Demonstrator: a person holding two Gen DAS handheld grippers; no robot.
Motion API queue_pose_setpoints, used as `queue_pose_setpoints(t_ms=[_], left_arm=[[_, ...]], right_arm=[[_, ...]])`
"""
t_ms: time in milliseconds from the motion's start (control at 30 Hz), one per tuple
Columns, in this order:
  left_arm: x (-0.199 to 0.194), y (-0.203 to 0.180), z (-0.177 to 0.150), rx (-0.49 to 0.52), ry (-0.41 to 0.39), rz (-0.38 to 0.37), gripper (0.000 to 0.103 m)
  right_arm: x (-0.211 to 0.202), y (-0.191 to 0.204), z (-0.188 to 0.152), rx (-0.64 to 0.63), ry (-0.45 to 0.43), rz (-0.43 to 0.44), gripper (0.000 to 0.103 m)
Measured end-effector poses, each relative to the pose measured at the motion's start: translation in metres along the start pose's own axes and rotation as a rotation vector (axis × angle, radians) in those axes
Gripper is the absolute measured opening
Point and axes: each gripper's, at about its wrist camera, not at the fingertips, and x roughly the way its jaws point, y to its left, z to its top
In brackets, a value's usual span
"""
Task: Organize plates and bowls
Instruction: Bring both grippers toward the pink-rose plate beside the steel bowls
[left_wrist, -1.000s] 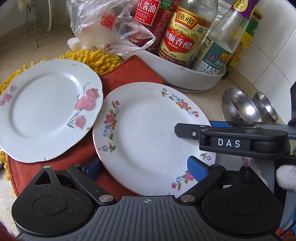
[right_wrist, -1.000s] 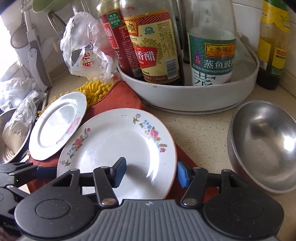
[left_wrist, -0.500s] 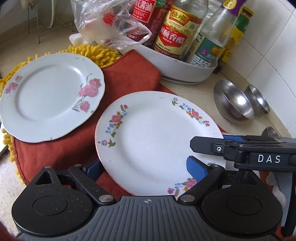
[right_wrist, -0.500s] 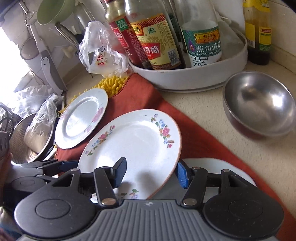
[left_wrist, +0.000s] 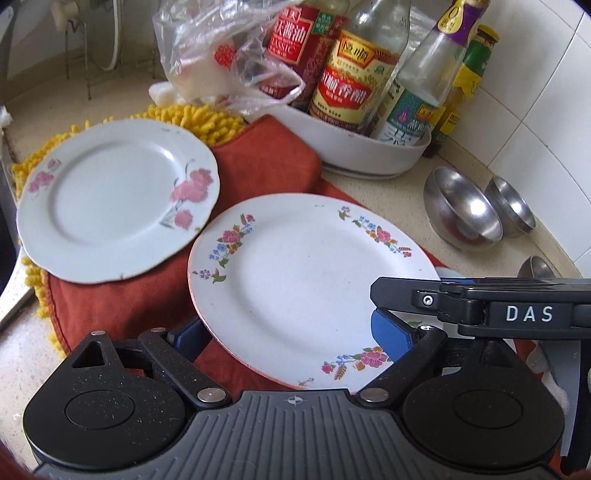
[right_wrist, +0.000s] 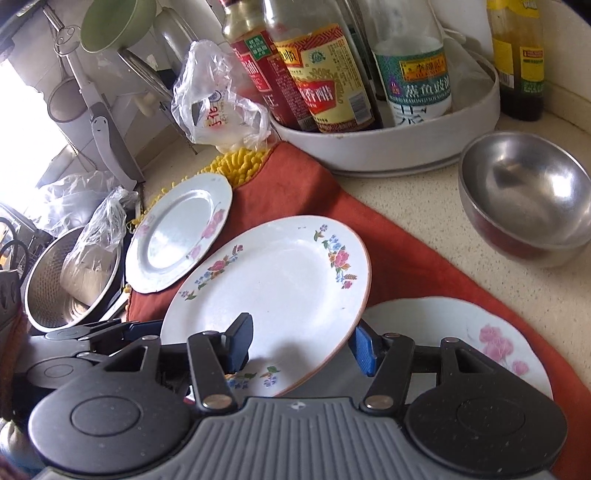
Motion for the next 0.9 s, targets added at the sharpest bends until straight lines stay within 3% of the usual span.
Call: queue_pose_setpoints(t_ms=[133,267,333,400,600,733,900], left_arm=[[0.002,-0.003,0.001,0.012,-0.007,0.004,0.093],[0.009,0.001,-0.002,0.003,0.04,0.012,0.09],[0.004,0.0,-0.006,0.043,0.024,0.049,0.09],[-0.003,-0.002,-0.008,0.076,0.004,0.055,0.09],[-0.005,-0.014,-0.015,0.124,0.047,0.045,0.091],[-0.001,-0.027,-0.021,0.153,0.072,0.075,0.094],[0.003,-0.041,-0.03,0.182,0.117,0.058,0.094]], right_arm=[[0.001,0.002,0.005,-0.039,-0.02,-0.039,0.056],[0.01,0.012,0.003,-0.176,-0.064,-0.163,0.056],[0.008,0.016,0.003,-0.236,-0.094,-0.205,0.056],[-0.001,0.013,0.003,-0.229,-0.115,-0.202,0.056],[-0.026,0.0,-0.008,-0.163,-0.142,-0.24,0.056],[-0.046,-0.004,-0.026,-0.153,-0.168,-0.34,0.056],[-0.069,-0.023,-0.053,-0.088,-0.16,-0.395,0.056]])
